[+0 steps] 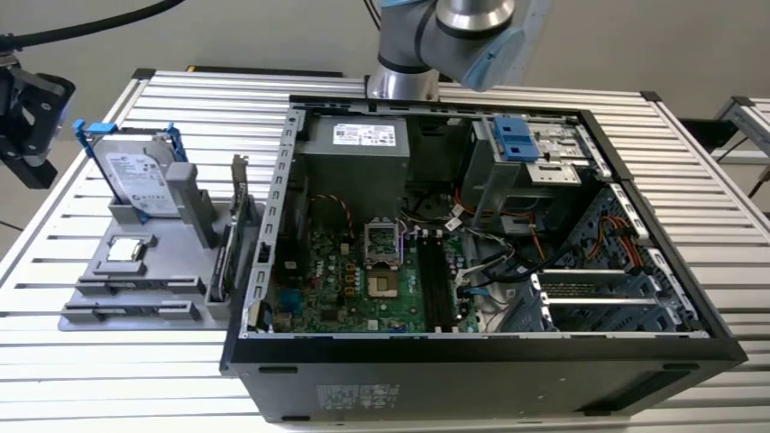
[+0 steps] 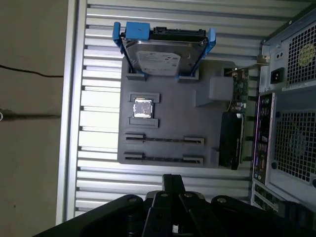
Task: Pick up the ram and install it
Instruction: 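Pick up the ram and move it above insertion slot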
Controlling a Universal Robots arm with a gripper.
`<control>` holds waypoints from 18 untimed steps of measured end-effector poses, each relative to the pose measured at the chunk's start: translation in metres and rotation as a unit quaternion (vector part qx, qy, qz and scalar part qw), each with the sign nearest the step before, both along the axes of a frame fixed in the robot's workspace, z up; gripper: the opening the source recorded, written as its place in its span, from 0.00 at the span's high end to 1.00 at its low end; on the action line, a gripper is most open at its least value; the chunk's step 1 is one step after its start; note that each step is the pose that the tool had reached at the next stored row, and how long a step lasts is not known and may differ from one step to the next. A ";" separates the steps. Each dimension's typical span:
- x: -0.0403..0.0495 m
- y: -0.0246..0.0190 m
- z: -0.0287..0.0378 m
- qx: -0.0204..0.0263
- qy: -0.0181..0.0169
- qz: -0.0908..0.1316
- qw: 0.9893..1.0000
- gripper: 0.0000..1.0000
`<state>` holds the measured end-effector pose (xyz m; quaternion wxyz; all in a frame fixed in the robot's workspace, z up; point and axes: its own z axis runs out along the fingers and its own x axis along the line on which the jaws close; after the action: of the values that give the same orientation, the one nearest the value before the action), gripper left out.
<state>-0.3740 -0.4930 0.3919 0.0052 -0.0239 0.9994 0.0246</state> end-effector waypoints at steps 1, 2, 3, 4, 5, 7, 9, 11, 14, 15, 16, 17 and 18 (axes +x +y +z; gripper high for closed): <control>0.0000 -0.0014 0.0000 0.000 0.000 0.000 1.000 1.00; 0.0000 -0.0027 0.0000 0.000 0.000 0.000 1.000 1.00; 0.0000 -0.0040 0.0000 0.000 0.001 0.000 1.000 1.00; 0.0000 -0.0051 0.0000 0.000 0.001 0.000 1.000 1.00; 0.0000 -0.0062 0.0000 0.000 0.001 0.000 1.000 1.00; 0.0000 -0.0076 -0.0001 0.000 0.001 0.000 1.000 1.00; 0.0000 -0.0088 -0.0001 0.000 0.001 0.000 1.000 1.00; 0.0000 -0.0094 -0.0001 0.000 0.001 -0.001 1.000 1.00; 0.0000 -0.0095 -0.0006 0.000 0.001 -0.001 1.000 1.00; 0.0000 -0.0095 -0.0006 0.000 0.001 -0.001 1.000 1.00; 0.0000 -0.0095 -0.0006 0.000 0.001 -0.001 1.000 1.00; 0.0000 -0.0095 -0.0006 0.000 0.001 -0.001 1.000 1.00; 0.0000 -0.0095 -0.0006 0.000 0.002 -0.001 1.000 1.00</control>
<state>-0.3740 -0.5025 0.3913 0.0038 -0.0228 0.9994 0.0246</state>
